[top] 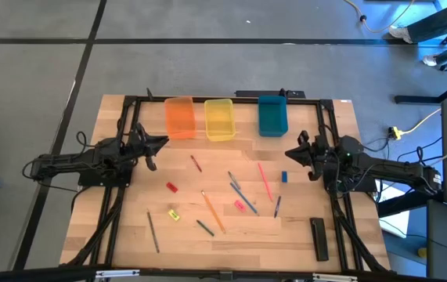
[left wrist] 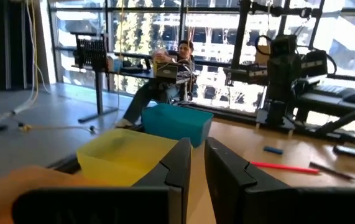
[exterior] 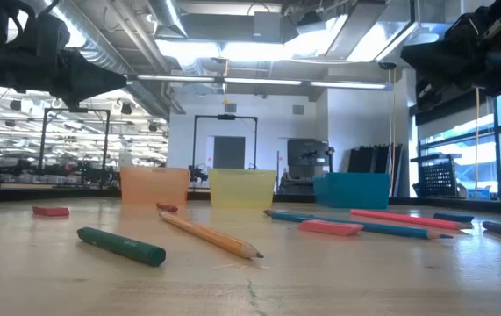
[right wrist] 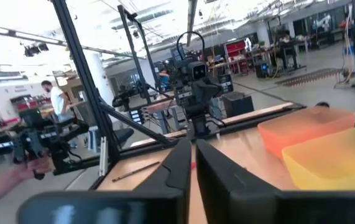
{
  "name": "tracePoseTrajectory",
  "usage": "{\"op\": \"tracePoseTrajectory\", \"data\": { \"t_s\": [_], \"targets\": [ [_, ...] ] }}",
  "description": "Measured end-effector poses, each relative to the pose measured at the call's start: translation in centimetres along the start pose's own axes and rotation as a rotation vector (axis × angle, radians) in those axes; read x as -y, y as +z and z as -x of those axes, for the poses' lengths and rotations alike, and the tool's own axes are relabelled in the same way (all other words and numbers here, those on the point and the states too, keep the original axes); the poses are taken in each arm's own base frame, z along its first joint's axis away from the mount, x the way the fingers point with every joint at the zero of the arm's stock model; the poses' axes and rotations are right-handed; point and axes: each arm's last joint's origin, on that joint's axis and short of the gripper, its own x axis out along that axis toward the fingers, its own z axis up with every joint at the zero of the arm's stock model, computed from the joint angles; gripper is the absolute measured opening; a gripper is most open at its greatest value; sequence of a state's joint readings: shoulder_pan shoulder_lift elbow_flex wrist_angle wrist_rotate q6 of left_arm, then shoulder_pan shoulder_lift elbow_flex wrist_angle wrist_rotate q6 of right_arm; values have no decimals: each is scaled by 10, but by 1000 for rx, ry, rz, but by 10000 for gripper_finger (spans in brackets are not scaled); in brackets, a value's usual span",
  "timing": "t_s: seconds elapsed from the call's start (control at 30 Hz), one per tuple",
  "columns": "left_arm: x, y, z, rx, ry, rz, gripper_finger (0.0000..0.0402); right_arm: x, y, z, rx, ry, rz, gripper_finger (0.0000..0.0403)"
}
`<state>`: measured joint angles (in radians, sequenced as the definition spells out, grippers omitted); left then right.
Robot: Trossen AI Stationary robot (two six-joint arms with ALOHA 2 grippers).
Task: Sort crayons/erasers/pens/pencils in bins
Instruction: Put the pink pencil into the blue bin
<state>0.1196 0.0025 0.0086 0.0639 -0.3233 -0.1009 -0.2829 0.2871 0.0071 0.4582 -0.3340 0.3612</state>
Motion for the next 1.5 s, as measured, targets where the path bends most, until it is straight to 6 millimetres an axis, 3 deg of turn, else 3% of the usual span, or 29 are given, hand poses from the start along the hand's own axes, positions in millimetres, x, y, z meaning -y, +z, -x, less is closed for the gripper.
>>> {"op": "tracePoseTrajectory", "data": {
  "t_s": [0.4, 0.7, 0.8, 0.93, 1.07, 1.33, 1.5],
  "targets": [
    [-2, 3, 0, 32, 72, -43, 41, 12, -13, -9, -130, -206, -100, 136],
    [2, -4, -8, -50, 36, 26, 41, 19, 23, -53, -307, -361, -40, 141],
    [7, -10, -13, -110, 0, 62, 41, 24, 28, -68, -445, -461, -58, 141],
    [15, -14, -18, -141, -27, 58, 41, 29, 21, -84, -660, -534, -126, 141],
    [21, -14, -25, -116, -40, 29, 51, 26, 2, -97, -804, -540, -178, 141],
    [28, -12, -43, -195, -4, -33, 135, 13, -26, -116, -882, -626, -242, 141],
    [29, -8, -57, -232, 33, -50, 158, 7, -34, -132, -916, -689, -283, 141]
  ]
}}
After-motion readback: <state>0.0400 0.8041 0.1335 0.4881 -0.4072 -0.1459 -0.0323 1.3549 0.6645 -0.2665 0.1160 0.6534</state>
